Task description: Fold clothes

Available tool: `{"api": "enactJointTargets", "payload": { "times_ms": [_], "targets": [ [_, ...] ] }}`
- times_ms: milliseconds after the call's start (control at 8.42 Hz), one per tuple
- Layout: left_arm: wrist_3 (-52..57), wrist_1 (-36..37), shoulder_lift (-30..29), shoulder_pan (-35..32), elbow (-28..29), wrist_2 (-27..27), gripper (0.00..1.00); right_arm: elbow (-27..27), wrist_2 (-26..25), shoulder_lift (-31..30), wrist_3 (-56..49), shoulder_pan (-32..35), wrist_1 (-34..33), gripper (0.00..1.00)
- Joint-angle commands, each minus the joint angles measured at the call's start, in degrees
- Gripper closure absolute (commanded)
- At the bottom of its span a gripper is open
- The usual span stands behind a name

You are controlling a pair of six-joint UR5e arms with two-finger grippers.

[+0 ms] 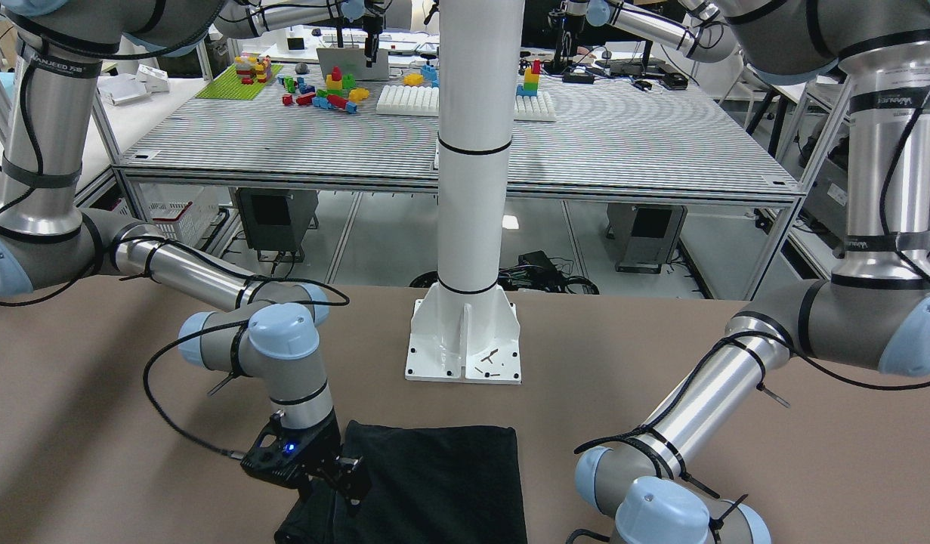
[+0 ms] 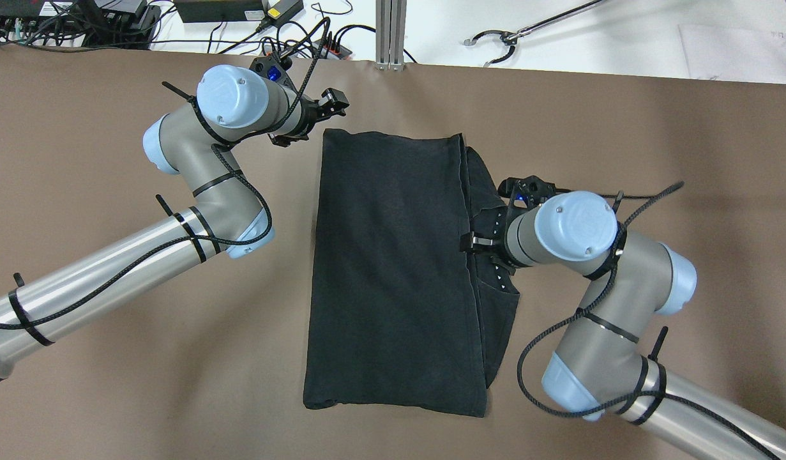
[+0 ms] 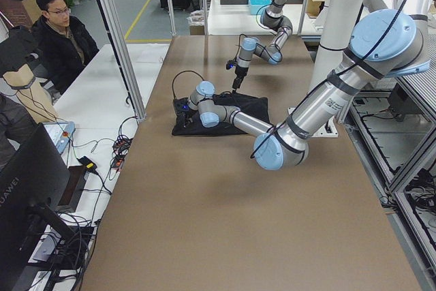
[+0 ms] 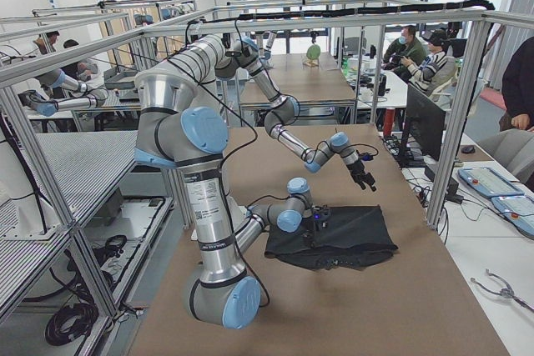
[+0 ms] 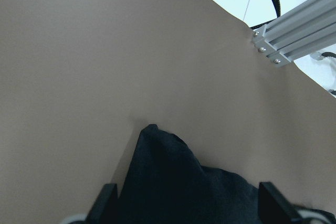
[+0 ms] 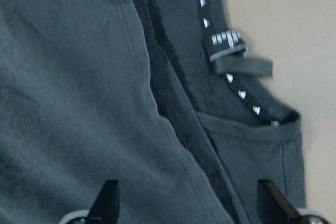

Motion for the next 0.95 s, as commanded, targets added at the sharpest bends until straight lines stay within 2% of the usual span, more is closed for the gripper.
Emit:
{"api": "enactJointTargets", "payload": {
  "times_ms": [0,119,832],
  "targets": [
    [0.0,0.0,0.7,-0.1,-0.7,0.6,0.06,5.6,-11.4,-4.7,23.1,-12.8,-0.1,0.18],
    [0.0,0.0,0.7,-0.1,-0.6,0.8,0.06,5.9,-15.5,-6.3,25.3,-16.1,-0.1,0.23],
    [-0.1,0.0,0.5,0.1,-0.7,0.9,0.06,5.5,-16.8,-8.7,29.1,-19.1,-0.1,0.35]
  ]
}}
